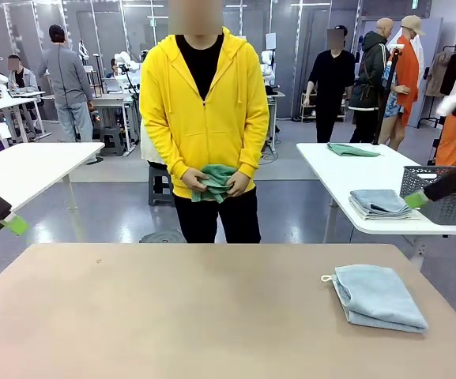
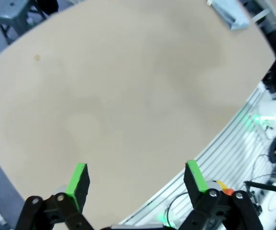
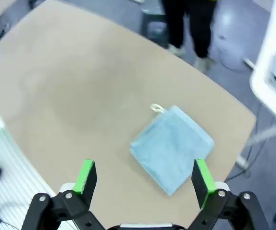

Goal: Fold the towels and place them in the basket.
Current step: When a person lays out a Towel with hook on the table, fold it in half twice.

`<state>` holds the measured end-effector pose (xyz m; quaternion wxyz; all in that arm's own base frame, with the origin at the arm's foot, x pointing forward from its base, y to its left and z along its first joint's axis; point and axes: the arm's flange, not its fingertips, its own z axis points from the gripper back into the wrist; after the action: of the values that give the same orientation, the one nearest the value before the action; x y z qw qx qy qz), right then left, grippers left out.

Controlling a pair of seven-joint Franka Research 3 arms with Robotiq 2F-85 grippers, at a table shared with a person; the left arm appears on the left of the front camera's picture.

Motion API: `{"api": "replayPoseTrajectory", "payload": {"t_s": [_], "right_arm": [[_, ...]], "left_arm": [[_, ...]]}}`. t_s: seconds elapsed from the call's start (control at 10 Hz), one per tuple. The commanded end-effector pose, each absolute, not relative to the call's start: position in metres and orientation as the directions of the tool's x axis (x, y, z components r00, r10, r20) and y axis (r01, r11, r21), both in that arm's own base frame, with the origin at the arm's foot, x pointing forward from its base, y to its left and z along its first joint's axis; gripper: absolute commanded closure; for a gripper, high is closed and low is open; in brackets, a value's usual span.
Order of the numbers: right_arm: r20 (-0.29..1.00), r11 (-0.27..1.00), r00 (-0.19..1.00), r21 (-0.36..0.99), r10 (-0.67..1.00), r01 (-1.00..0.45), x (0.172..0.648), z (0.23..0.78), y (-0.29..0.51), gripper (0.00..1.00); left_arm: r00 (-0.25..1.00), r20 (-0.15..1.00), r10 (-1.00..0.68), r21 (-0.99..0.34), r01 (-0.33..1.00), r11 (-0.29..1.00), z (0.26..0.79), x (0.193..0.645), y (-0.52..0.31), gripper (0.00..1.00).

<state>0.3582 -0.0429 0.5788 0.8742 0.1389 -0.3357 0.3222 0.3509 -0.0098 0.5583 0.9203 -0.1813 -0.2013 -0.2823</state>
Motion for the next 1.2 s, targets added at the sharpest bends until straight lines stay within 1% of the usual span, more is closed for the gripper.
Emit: {"api": "replayPoseTrajectory", "payload": {"t_s": [0.0,0.1,0.2,0.3,0.4,0.5,0.6,0.7,0.8,1.1], "right_arm": [[0.687,0.630,0.443,-0.029,0.577,-0.776,0.344,0.588,-0.004,0.00],[0.645,0.573,0.395,-0.082,0.654,-0.815,0.334,0.597,0.025,0.00],[0.585,0.556,0.409,-0.088,0.700,-0.827,0.330,0.596,0.045,0.00],[0.548,0.559,0.441,-0.058,0.710,-0.827,0.326,0.591,0.060,0.00],[0.524,0.573,0.460,-0.068,0.717,-0.817,0.327,0.586,0.067,0.00],[0.515,0.577,0.467,-0.067,0.719,-0.814,0.326,0.581,0.070,0.00],[0.528,0.611,0.487,-0.079,0.696,-0.788,0.326,0.581,0.070,0.00],[0.540,0.646,0.520,-0.059,0.662,-0.761,0.325,0.583,0.064,0.00],[0.525,0.561,0.447,-0.071,0.724,-0.825,0.326,0.580,0.072,0.00],[0.525,0.561,0.447,-0.071,0.724,-0.825,0.326,0.580,0.072,0.00]], "left_arm": [[0.750,0.479,-0.457,-0.244,0.614,0.751,0.543,0.349,-0.008,0.00],[0.735,0.505,-0.452,-0.229,0.619,0.751,0.537,0.348,-0.006,0.00],[0.695,0.554,-0.458,-0.184,0.639,0.747,0.532,0.346,-0.006,0.00],[0.658,0.585,-0.474,-0.149,0.661,0.735,0.527,0.340,-0.004,0.00],[0.641,0.598,-0.482,-0.136,0.673,0.727,0.524,0.336,0.000,0.00],[0.642,0.604,-0.472,-0.143,0.670,0.728,0.521,0.334,0.003,0.00],[0.647,0.612,-0.455,-0.173,0.671,0.721,0.521,0.332,0.006,0.00],[0.653,0.611,-0.448,-0.201,0.675,0.710,0.523,0.332,0.008,0.00],[0.667,0.575,-0.474,-0.147,0.654,0.742,0.529,0.337,0.004,0.00],[0.667,0.575,-0.474,-0.147,0.654,0.742,0.529,0.337,0.004,0.00]]}}
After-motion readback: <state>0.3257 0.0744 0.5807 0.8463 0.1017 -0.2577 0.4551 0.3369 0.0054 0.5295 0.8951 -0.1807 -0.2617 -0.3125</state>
